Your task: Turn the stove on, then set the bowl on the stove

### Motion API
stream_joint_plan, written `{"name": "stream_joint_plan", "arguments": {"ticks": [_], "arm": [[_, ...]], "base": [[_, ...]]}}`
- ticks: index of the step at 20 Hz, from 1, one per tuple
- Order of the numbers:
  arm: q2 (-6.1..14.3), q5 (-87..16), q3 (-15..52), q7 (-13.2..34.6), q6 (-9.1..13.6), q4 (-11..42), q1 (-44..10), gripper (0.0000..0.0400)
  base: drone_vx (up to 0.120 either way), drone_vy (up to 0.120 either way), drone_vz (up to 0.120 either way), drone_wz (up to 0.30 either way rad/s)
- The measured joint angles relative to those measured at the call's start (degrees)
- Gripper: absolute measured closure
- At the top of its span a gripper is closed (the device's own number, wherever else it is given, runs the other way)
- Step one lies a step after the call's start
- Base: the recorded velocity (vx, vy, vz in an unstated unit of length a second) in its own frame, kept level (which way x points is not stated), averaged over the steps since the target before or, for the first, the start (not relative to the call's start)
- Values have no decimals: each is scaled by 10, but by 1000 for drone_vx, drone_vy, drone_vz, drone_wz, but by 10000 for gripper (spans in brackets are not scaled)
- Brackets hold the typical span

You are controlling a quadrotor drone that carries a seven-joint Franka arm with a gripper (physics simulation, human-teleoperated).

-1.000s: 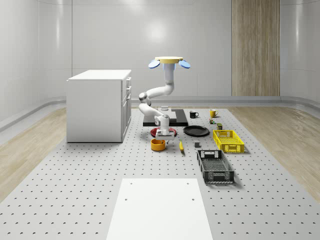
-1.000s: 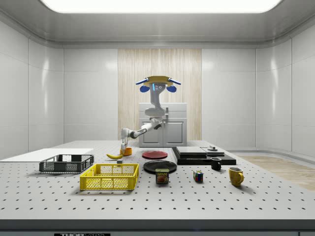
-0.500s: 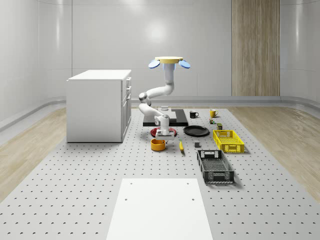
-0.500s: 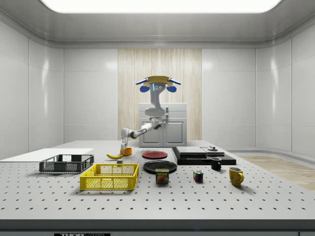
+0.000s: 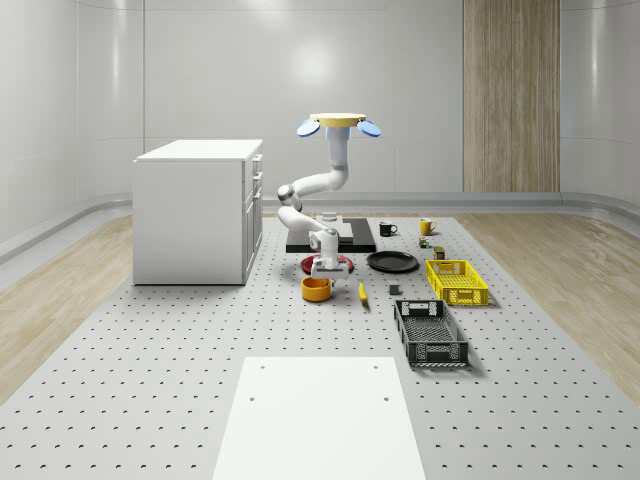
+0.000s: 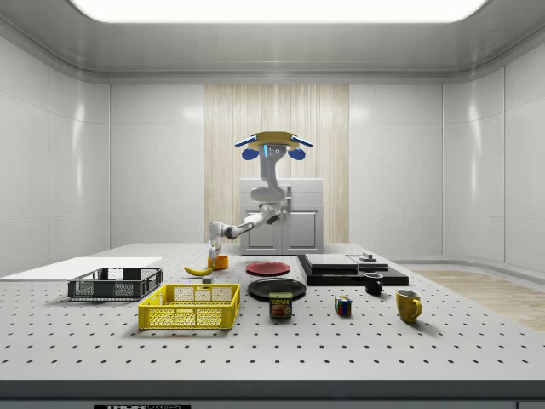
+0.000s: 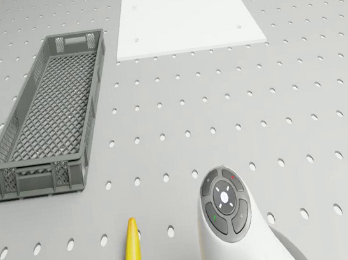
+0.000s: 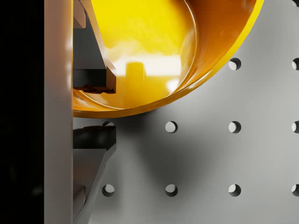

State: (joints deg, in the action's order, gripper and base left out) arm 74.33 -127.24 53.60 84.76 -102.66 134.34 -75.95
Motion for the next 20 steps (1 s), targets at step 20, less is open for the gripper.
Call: {"name": "stream_joint_plan", "arguments": {"ticks": [20], "arm": [[14,21,22,4,17,26,7,300]], "base": [[-94,84,110,0]]}}
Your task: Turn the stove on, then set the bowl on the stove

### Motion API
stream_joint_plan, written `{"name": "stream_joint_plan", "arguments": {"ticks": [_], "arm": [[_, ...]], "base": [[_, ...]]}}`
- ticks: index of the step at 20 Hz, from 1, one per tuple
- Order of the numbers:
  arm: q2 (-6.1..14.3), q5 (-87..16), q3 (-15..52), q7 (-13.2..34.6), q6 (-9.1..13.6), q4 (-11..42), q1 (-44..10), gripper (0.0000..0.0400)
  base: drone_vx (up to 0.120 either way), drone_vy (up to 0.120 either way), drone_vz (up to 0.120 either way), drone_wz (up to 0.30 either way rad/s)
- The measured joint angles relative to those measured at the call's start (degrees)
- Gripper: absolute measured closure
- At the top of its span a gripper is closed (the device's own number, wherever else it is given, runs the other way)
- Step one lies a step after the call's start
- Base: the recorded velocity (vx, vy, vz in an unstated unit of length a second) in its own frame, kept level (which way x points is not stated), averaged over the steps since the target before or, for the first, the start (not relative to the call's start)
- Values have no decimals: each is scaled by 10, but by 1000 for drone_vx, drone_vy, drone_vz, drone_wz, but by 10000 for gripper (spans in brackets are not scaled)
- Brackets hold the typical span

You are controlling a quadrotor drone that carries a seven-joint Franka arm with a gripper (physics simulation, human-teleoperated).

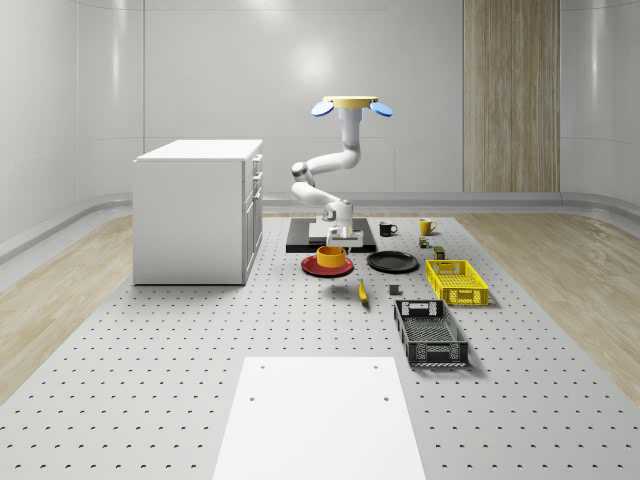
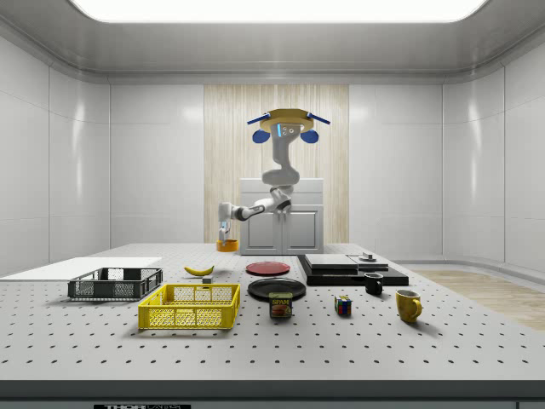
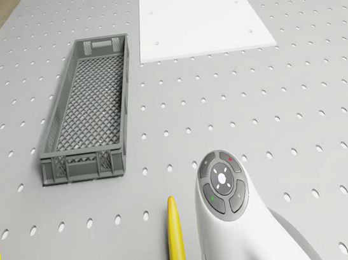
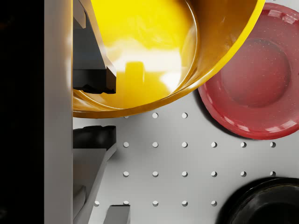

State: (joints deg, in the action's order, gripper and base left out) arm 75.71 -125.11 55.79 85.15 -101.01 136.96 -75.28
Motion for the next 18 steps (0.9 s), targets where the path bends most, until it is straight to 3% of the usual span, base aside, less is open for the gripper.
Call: {"name": "stream_joint_plan", "arguments": {"ticks": [5,8,11,15,18], "arm": [[1,1,0,0,-1,0,-1,300],[1,1,0,1,-1,0,-1,300],[2,1,0,1,-1,0,-1,300],[2,2,0,1,-2,0,-2,300],[3,2,0,1,-2,0,-2,300]], "base": [[-120,0,0,0],[-120,107,0,0],[-120,0,0,0],[-120,0,100,0],[-120,0,0,0]]}}
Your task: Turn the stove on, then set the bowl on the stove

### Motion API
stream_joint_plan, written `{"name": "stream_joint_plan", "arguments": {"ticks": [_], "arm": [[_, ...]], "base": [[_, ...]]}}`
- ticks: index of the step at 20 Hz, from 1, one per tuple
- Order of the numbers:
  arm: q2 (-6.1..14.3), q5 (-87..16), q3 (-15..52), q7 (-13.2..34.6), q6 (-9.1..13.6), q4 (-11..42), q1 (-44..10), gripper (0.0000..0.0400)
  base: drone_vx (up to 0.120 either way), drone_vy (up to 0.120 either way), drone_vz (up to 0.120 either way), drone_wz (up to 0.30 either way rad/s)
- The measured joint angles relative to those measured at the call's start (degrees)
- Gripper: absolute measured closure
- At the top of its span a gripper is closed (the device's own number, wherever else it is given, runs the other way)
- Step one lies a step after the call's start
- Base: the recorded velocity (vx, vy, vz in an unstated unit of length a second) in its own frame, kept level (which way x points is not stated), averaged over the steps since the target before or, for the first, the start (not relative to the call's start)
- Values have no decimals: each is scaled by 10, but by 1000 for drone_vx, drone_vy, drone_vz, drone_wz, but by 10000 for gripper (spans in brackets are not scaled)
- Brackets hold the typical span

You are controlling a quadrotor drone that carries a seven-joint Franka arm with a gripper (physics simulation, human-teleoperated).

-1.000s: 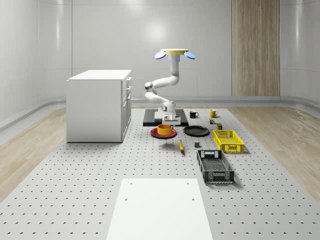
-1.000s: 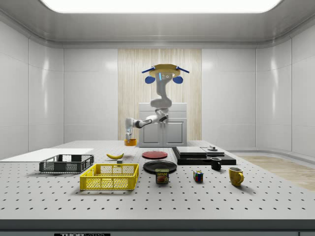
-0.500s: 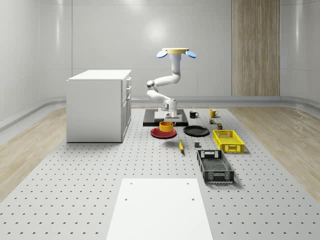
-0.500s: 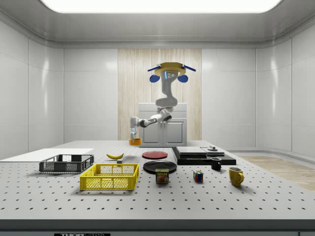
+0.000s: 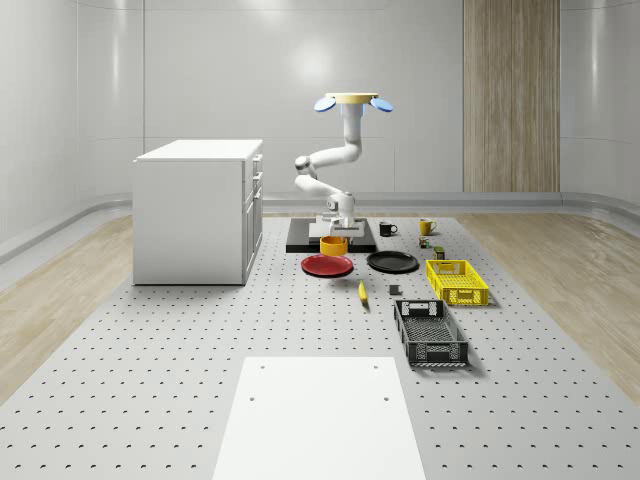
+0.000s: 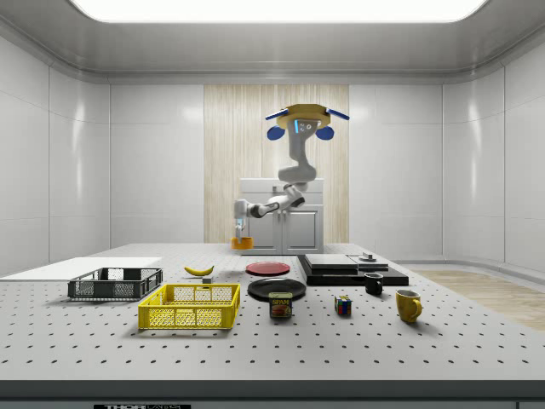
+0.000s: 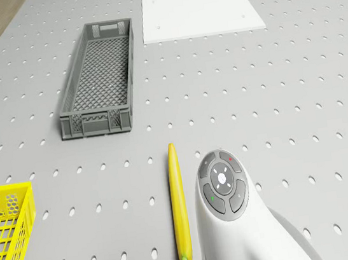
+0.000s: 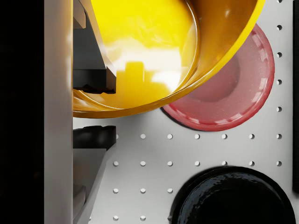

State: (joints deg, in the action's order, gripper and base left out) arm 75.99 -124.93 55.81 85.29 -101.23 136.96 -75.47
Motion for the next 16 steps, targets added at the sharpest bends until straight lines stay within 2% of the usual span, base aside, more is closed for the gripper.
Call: {"name": "stream_joint_plan", "arguments": {"ticks": [16], "arm": [[2,1,0,1,-2,0,-1,300]], "base": [[-120,7,0,0]]}}
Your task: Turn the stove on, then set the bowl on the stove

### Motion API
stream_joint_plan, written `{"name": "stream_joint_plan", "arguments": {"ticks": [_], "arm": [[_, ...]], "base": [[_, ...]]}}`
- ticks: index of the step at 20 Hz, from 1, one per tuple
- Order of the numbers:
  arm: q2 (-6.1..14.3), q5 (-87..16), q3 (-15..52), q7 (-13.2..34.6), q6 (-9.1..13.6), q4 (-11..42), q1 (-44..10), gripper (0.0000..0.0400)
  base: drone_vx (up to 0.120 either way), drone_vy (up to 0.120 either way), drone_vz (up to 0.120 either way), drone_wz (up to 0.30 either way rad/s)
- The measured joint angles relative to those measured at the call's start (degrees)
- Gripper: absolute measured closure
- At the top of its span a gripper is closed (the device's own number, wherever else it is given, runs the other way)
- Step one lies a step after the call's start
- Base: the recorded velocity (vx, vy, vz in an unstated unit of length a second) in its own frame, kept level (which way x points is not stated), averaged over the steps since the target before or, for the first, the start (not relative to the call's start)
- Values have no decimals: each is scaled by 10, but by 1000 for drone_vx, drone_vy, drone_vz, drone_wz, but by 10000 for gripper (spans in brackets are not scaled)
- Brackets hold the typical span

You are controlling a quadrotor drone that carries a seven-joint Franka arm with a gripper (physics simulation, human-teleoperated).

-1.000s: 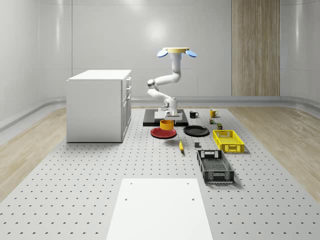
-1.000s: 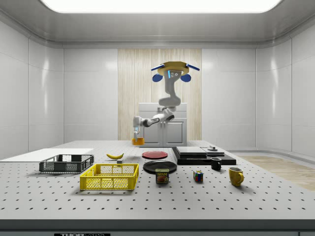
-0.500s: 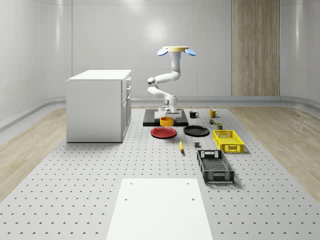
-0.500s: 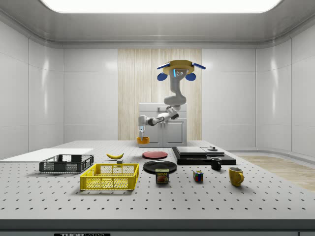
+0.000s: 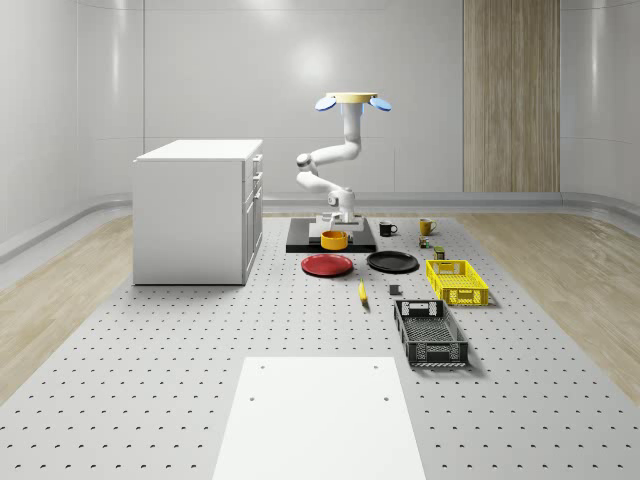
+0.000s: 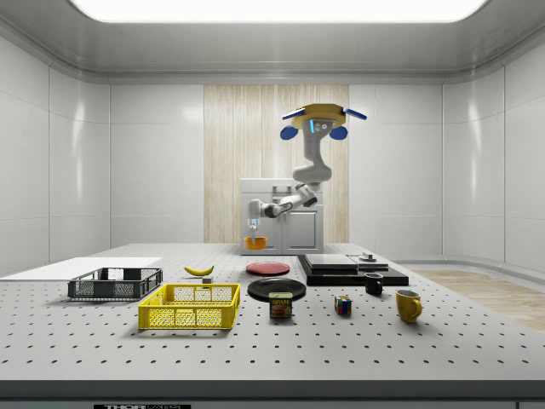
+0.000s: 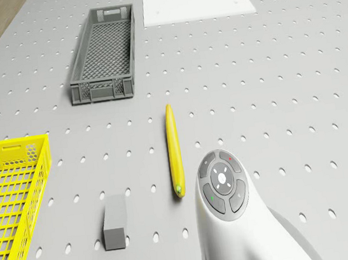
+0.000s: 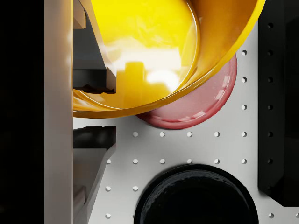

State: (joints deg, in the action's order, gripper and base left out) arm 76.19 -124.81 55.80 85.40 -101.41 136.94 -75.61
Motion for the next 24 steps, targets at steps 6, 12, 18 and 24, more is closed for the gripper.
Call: {"name": "stream_joint_plan", "arguments": {"ticks": [6,12,18,24], "arm": [[1,0,0,0,-1,0,0,300],[1,1,0,1,-1,0,-1,300],[2,1,0,1,-2,0,-1,300],[2,1,0,1,-2,0,-2,300]], "base": [[-120,0,0,0],[-120,0,0,0],[-120,0,0,0],[-120,0,0,0]]}}
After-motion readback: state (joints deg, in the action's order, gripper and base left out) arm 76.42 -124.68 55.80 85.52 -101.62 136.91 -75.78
